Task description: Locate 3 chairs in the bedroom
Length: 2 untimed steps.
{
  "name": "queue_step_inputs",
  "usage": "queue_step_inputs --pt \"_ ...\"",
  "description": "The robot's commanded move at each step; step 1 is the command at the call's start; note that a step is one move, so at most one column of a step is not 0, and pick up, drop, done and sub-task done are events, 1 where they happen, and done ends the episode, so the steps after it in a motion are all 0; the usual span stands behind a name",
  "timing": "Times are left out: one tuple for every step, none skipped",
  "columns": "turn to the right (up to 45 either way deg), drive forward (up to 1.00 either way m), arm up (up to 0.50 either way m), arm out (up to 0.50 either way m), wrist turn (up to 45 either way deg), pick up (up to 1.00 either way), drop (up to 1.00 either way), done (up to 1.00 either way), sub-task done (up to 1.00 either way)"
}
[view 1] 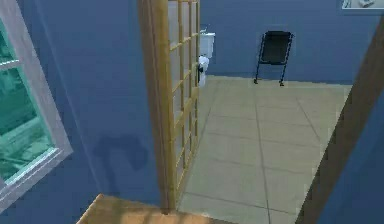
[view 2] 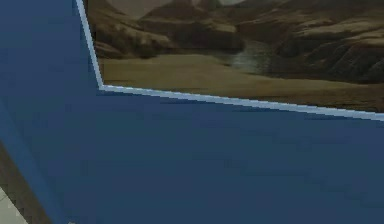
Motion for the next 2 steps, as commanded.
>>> queue_step_inputs --pt "0.0 0.85 0.0 0.0 0.0 0.0 0.0 0.0 0.0" --pt "42.0 0.0 0.0 0.0 0.0 0.0 0.0 0.0 0.0"
